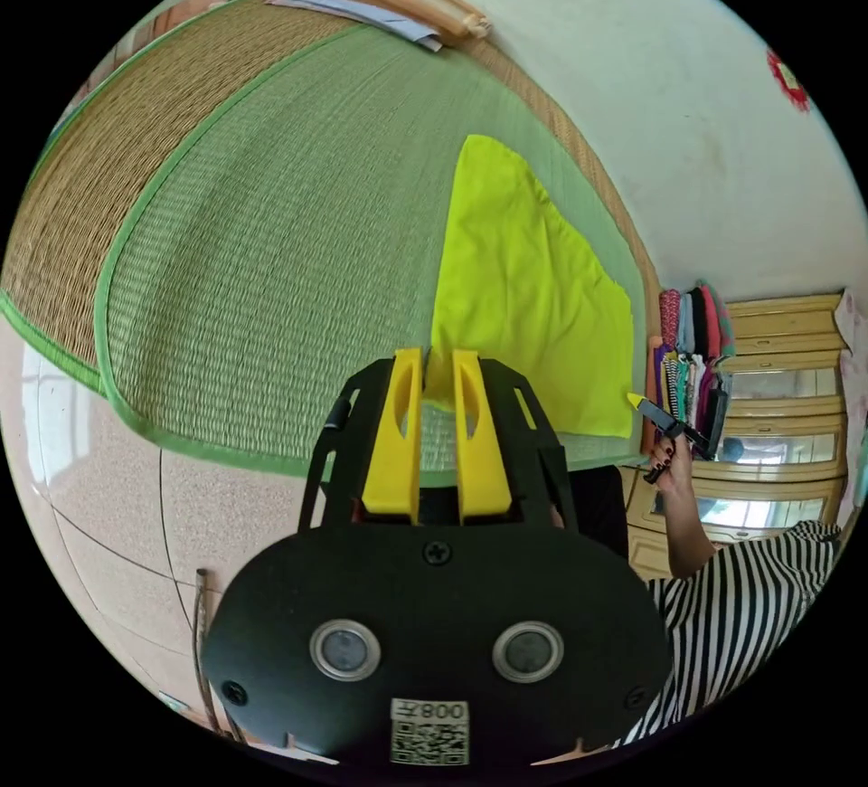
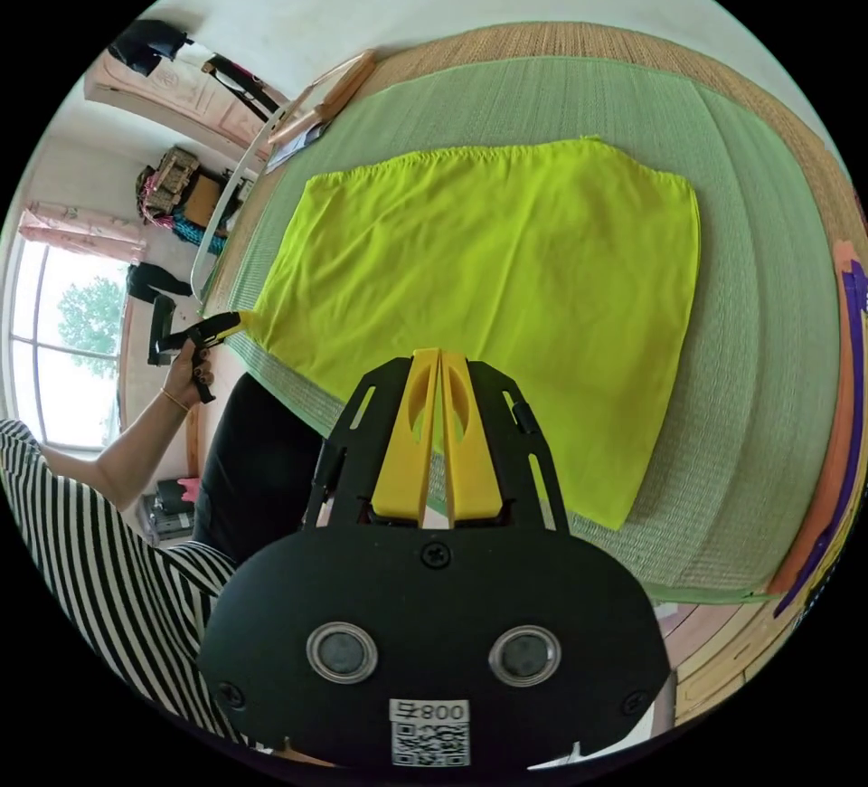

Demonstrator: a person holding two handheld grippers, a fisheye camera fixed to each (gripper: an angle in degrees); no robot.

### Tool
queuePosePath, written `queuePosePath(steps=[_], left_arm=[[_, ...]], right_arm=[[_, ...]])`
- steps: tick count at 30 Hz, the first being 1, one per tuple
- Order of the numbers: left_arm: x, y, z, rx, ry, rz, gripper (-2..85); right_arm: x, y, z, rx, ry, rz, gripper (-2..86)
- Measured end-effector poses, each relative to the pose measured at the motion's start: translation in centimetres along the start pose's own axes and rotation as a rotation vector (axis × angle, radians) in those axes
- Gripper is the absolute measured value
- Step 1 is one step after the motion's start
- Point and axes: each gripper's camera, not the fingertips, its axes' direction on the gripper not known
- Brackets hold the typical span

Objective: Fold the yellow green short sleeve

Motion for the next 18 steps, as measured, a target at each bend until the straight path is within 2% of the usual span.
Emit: queuePosePath(steps=[5, 12, 18], left_arm=[[-1.5, 0.9, 2.5, 0.003, 0.000, 0.006, 3.3], [-1.6, 3.6, 3.7, 0.115, -0.038, 0.061, 3.1], [0.6, 6.4, 8.5, 0.089, 0.033, 0.191, 5.3]], right_arm=[[0.2, 1.9, 1.2, -0.111, 0.082, 0.011, 0.2], [0.2, 4.0, -5.9, -0.018, 0.105, 0.047, 0.8], [6.4, 10.2, -12.9, 0.073, 0.104, 0.275, 5.4]])
